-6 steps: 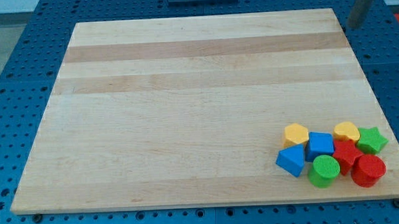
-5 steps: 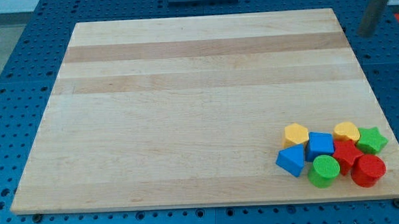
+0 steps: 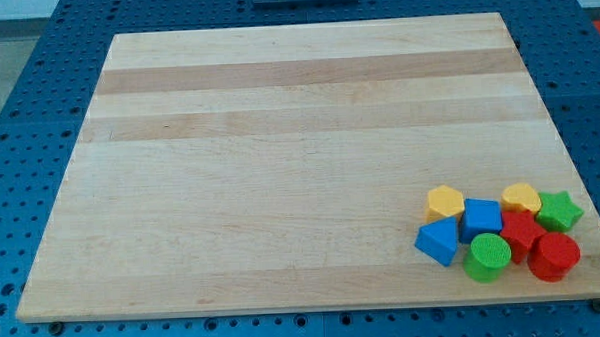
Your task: Separate the group of blocks
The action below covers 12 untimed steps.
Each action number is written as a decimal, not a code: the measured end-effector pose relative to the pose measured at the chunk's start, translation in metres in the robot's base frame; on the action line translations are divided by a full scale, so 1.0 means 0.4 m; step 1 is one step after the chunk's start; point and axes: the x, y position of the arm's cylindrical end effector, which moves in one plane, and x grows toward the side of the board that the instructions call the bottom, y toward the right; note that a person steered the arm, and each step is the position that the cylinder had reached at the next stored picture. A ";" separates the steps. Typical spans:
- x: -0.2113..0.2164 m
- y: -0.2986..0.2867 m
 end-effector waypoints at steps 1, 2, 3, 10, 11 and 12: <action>0.042 -0.038; 0.048 -0.019; 0.034 -0.010; -0.078 -0.038; -0.070 -0.038; -0.070 -0.046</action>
